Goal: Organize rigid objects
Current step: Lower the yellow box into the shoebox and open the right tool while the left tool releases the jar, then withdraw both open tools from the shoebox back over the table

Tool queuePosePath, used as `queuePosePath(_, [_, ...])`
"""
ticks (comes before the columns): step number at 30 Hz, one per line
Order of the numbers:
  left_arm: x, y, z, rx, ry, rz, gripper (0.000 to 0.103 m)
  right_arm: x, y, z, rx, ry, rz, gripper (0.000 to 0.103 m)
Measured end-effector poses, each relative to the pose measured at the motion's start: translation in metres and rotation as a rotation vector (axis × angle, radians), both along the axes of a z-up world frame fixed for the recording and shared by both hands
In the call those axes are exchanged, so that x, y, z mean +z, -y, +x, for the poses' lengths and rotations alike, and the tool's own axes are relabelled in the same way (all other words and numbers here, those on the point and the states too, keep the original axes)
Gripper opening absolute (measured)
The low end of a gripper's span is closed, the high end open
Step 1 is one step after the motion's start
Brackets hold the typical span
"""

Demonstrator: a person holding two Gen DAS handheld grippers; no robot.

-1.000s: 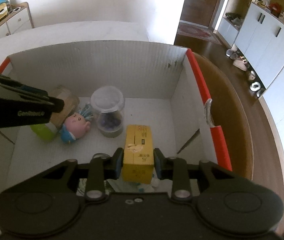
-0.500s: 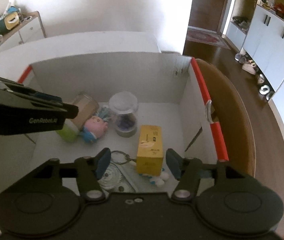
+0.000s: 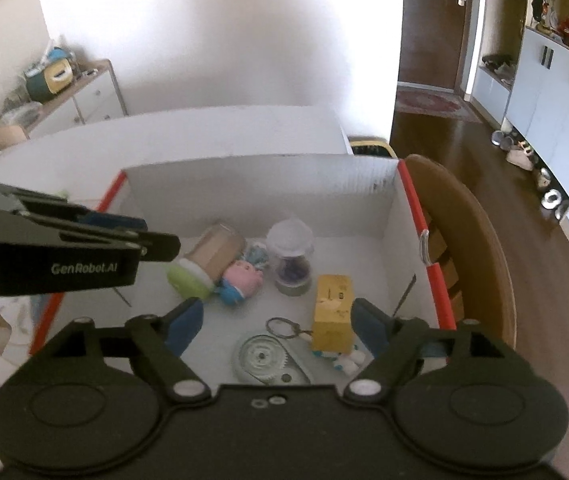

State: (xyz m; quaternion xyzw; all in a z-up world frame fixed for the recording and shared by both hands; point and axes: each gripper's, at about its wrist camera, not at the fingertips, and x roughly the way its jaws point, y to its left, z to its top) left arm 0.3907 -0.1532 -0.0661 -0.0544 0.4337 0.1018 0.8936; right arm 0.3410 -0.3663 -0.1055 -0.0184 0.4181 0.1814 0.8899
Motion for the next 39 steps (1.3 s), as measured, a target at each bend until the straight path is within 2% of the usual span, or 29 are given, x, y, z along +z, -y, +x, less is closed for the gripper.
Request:
queuePosePath(5, [0.01,-0.001,-0.019,0.0,0.03,-0.005,0.031,0.014,-0.003,-0.013,0.029,0.042,0.038,0.088])
queuePosePath(6, [0.011,-0.001,-0.022,0.001,0.036,-0.008,0.037,0.015,-0.004,-0.015,0.032,0.05,0.044,0.09])
queuePosePath(7, [0.014,-0.003,-0.027,0.005,0.045,-0.014,0.054,0.018,-0.006,-0.017,0.033,0.058,0.048,0.092])
queuePosePath(9, [0.019,-0.007,-0.038,0.016,0.079,-0.023,0.071,0.023,-0.008,-0.021,0.037,0.074,0.062,0.094])
queuePosePath(18, [0.038,-0.036,-0.082,0.089,0.135,-0.054,0.072,0.039,-0.026,-0.037,0.052,0.114,0.113,0.102])
queuePosePath(22, [0.041,-0.051,-0.101,0.115,0.152,-0.052,0.079,0.041,-0.042,-0.045,0.063,0.117,0.127,0.102])
queuePosePath(29, [0.039,-0.081,-0.132,0.162,0.167,-0.046,0.081,0.045,-0.072,-0.058,0.074,0.125,0.137,0.102])
queuePosePath(39, [0.039,-0.144,-0.175,0.202,0.173,-0.031,0.081,0.048,-0.129,-0.067,0.056,0.121,0.143,0.102])
